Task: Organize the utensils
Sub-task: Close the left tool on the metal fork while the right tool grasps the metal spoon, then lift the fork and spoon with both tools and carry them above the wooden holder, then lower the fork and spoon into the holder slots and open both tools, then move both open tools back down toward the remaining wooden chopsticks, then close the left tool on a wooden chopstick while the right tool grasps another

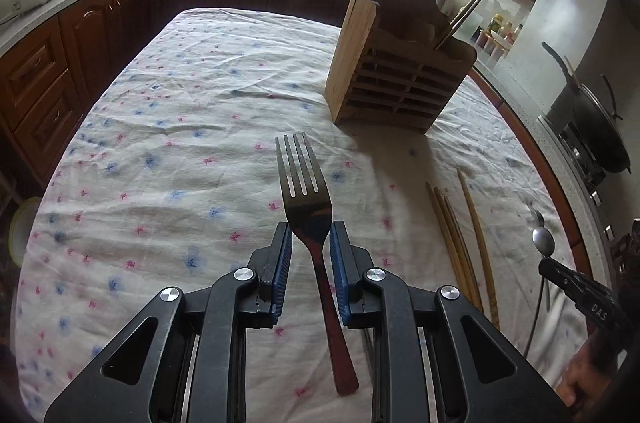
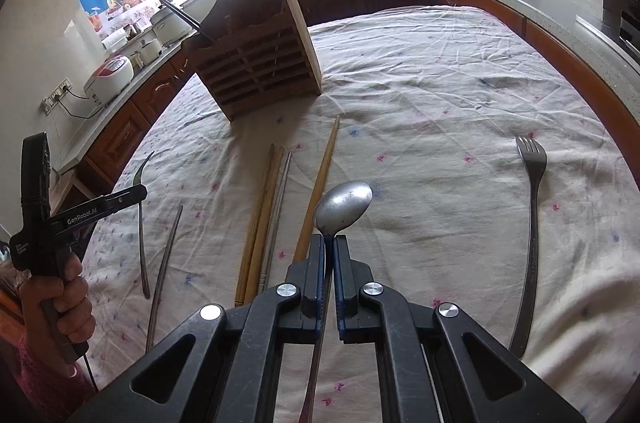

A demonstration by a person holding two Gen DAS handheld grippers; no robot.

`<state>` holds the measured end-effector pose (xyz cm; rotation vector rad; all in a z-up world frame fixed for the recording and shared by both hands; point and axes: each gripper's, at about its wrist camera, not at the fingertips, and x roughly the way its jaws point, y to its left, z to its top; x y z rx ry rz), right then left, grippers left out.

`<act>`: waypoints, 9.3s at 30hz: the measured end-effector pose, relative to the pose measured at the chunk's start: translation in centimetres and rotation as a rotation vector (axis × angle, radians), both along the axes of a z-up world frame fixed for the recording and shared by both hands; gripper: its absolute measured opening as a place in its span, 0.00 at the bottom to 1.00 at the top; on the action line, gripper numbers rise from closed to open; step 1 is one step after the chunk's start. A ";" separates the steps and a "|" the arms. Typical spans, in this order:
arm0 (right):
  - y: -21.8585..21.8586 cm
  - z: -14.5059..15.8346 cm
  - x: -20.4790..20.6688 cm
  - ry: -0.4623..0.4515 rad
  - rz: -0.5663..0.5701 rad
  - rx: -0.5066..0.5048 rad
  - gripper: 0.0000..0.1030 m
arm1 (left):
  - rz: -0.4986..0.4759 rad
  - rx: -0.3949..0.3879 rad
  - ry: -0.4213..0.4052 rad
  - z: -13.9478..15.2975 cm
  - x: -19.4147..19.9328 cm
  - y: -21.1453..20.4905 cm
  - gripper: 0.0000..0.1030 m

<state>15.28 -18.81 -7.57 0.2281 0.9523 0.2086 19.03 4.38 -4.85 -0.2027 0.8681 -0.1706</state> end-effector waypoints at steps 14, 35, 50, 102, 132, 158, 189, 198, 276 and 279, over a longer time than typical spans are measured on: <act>0.8 5.4 -0.4 -0.152 0.015 0.009 0.02 | 0.000 -0.050 -0.126 5.2 -3.1 1.1 0.02; 1.2 8.7 1.4 -0.265 0.024 0.040 0.02 | -0.001 -0.057 -0.216 7.8 -2.9 1.2 0.00; 0.5 9.2 2.1 -0.283 0.020 0.062 0.02 | -0.043 0.079 -0.073 3.4 2.1 -0.4 0.45; 0.3 12.2 5.7 -0.360 0.034 0.102 0.02 | -0.038 -0.010 -0.261 10.9 2.2 0.8 0.19; 2.6 12.6 19.6 -0.496 -0.034 -0.053 0.02 | 0.059 -0.118 -0.419 14.0 14.6 -2.9 0.19; 5.0 5.2 22.9 -0.290 0.068 -0.035 0.04 | -0.001 -0.064 -0.277 7.4 16.4 -5.3 0.19; -0.4 10.1 12.8 -0.405 -0.054 0.189 0.88 | 0.096 -0.087 -0.307 9.9 5.4 -1.2 0.92; -0.2 10.4 6.2 -0.394 -0.049 0.173 0.95 | 0.117 -0.101 -0.305 10.0 -0.5 0.1 0.94; -3.4 -0.3 7.4 -0.079 -0.075 0.131 0.46 | -0.163 0.188 0.151 -4.0 6.6 -14.6 0.56; -3.5 -1.2 8.6 -0.056 -0.074 0.125 0.41 | -0.172 0.216 0.143 -4.3 6.8 -14.9 0.55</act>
